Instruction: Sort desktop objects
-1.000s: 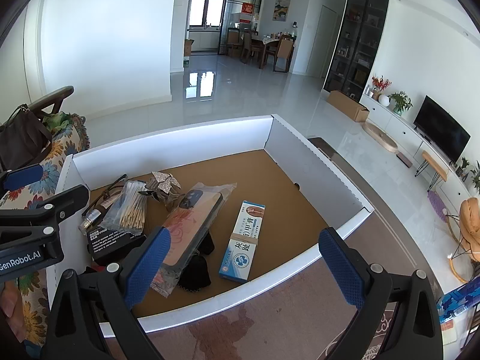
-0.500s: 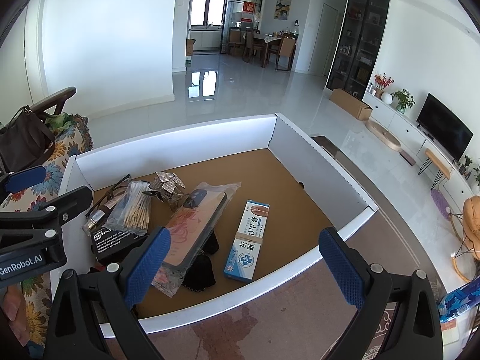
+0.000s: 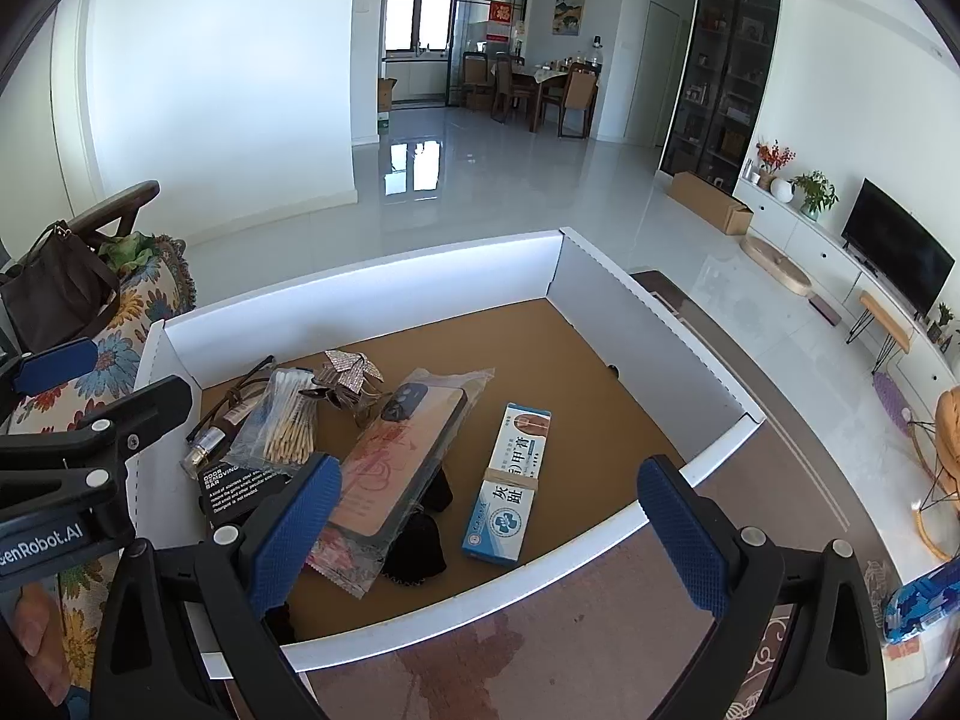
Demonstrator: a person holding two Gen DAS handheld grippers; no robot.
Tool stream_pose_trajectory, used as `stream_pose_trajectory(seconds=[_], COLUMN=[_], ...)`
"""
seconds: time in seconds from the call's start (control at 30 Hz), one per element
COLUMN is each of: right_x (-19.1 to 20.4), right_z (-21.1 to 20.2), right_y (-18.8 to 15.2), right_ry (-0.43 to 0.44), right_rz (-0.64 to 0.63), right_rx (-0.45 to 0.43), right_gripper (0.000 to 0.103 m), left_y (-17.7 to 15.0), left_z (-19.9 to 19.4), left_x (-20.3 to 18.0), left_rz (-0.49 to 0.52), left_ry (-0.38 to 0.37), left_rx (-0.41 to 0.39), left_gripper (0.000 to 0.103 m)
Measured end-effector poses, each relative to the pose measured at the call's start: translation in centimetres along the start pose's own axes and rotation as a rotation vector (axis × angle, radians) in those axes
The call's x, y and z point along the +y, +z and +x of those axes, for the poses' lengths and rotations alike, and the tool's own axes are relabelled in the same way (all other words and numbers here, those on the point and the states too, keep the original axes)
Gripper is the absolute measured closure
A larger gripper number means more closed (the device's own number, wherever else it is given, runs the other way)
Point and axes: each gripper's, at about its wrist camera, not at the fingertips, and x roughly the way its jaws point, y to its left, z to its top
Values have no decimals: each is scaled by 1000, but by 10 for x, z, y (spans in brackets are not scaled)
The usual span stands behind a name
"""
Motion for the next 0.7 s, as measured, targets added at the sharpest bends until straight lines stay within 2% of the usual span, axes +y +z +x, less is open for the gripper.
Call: stream_pose_trajectory(seconds=[0.5, 0.6, 0.7], right_x=[-1, -5, -13], right_z=[3, 0, -3], right_y=[1, 4, 4], right_ry=[-2, -2, 36], right_rz=[26, 83, 181], right_rx=[19, 4, -8], right_gripper=[4, 4, 4], left_y=[3, 4, 6], left_z=[-3, -2, 0], left_x=[5, 7, 7], left_rz=[-14, -25, -25], left_ry=[-6, -9, -11], left_rx=[2, 7, 15], left_gripper=[12, 12, 12])
